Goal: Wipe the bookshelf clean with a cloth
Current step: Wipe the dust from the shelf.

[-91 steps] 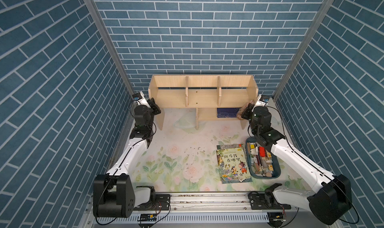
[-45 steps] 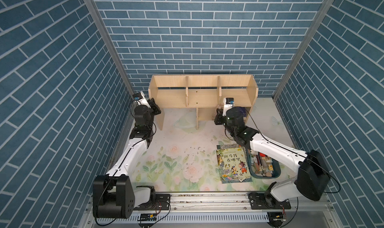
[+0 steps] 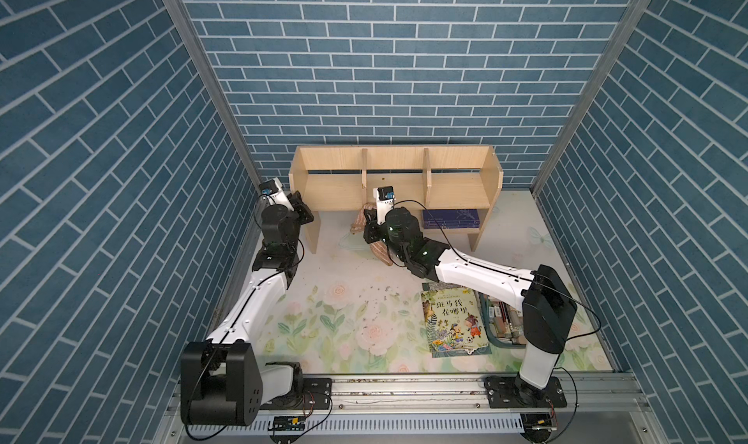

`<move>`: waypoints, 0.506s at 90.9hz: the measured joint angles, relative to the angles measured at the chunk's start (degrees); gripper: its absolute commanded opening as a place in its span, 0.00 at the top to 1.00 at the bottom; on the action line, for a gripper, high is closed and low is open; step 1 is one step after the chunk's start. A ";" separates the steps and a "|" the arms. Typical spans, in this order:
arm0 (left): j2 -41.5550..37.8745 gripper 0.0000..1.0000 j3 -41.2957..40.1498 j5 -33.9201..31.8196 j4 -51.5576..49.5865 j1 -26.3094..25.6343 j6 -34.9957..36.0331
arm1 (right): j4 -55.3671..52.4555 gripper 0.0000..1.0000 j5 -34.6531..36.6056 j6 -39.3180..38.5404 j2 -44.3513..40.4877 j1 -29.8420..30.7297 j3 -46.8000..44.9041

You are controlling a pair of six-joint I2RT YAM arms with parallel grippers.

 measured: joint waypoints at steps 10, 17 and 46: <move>0.00 1.00 0.00 0.00 0.00 0.00 0.09 | 0.33 1.00 1.33 0.07 -1.97 -0.92 -6.27; 0.00 1.00 0.00 -0.02 0.00 0.00 0.24 | 0.66 1.00 2.14 0.57 -3.48 -1.75 -11.21; -0.02 1.00 0.00 -0.04 -0.07 0.00 0.44 | 1.18 1.00 1.92 4.85 -21.14 -17.11 -33.64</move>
